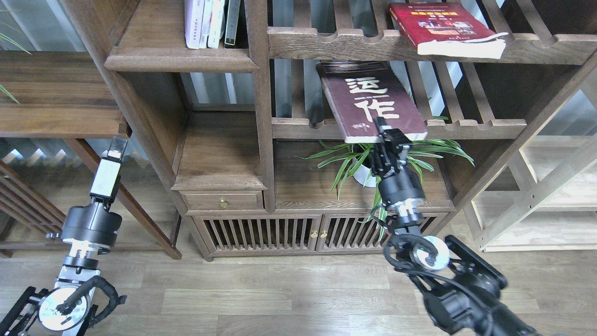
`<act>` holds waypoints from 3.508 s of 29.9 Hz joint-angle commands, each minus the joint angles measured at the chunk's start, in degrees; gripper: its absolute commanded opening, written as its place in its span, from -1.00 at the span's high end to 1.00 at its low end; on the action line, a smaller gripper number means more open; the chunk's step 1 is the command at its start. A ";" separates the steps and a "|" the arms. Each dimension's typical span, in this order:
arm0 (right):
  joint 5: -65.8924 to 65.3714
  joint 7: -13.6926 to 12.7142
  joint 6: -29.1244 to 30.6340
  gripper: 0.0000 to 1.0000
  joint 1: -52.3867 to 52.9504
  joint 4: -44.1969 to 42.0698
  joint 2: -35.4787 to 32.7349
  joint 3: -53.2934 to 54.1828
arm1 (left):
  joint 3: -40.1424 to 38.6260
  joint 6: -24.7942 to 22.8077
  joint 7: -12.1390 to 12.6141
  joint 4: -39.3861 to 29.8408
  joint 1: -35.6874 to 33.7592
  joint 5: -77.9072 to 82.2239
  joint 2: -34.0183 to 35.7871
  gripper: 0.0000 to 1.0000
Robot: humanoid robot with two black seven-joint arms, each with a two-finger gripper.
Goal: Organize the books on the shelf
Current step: 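Tilt the maroon book up and pull it off the shelf with the right gripper, then lower the maroon book and bring the left gripper to its other edge, then hold the maroon book with both grippers and rotate it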
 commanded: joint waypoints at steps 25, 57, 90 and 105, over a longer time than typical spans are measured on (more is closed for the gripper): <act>-5.88 0.06 -0.01 0.95 -20.06 12.17 -13.99 2.25 | 20.79 0.00 0.09 0.81 -16.14 -6.67 -6.47 -0.99; -25.04 -0.20 -0.01 0.95 -30.27 12.61 -1.17 -10.76 | 33.98 0.00 5.09 -7.53 12.32 -15.81 1.52 -0.99; -27.85 -0.20 -0.01 0.95 -22.79 11.29 7.63 -25.35 | 33.01 0.00 5.45 -11.14 16.55 -26.80 16.20 -0.99; -28.99 -0.20 -0.01 0.94 -23.58 10.24 7.63 -29.30 | 33.71 0.00 5.45 -10.27 11.11 -26.63 16.38 -0.99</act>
